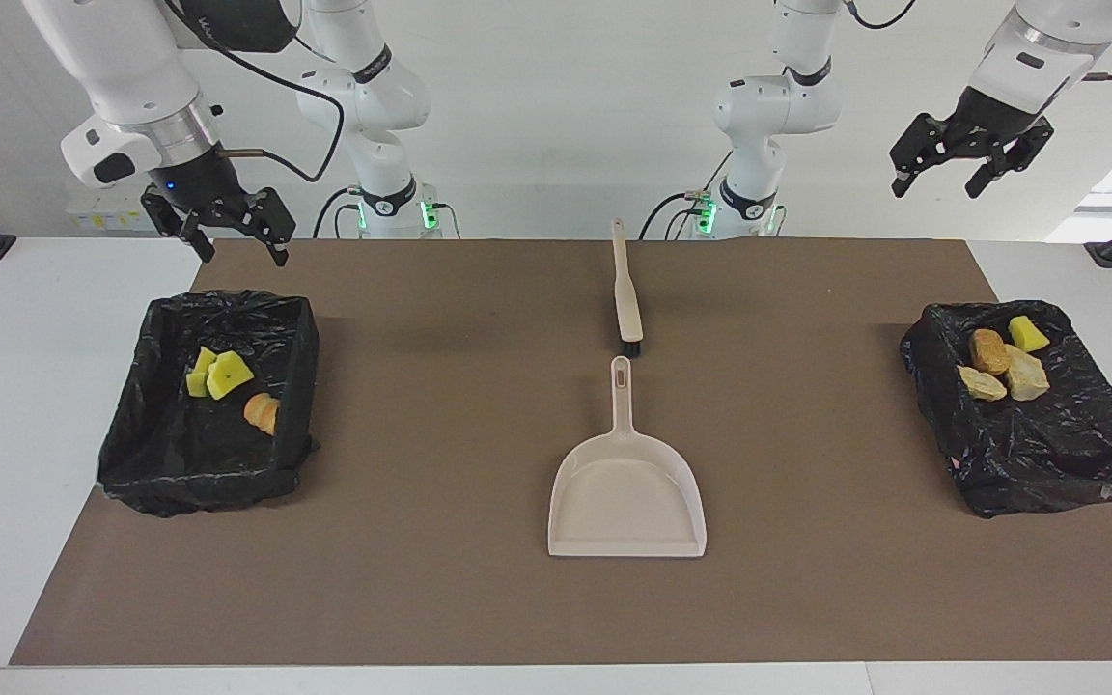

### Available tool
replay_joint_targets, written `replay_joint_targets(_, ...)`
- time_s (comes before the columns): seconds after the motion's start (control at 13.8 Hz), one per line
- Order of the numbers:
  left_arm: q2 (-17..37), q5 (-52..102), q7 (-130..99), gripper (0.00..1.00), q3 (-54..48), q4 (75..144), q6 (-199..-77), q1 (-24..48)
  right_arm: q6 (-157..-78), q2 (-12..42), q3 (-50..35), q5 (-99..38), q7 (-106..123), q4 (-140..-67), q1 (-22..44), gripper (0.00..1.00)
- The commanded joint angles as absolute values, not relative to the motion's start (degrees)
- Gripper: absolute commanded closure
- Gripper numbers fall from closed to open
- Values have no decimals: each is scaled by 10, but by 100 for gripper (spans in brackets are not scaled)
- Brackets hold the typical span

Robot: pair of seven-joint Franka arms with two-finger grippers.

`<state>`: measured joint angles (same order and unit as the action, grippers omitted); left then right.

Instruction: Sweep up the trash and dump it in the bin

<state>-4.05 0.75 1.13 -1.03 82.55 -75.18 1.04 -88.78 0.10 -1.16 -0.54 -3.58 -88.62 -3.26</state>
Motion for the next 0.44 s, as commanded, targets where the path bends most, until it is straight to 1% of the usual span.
replay_joint_targets(0.0, -40, 5, 18, 0, -11, 821, -739, 5, -900, -11, -16, -7, -43, -904, -46, 0)
replay_joint_targets(0.22, -34, 0, 18, 0, -11, 815, -735, 5, -900, -11, -17, -9, -42, -903, -47, 0)
replay_joint_targets(0.36, -26, 0, 18, 0, -6, 813, -735, 6, -876, -13, -16, -8, -38, -904, -45, 0)
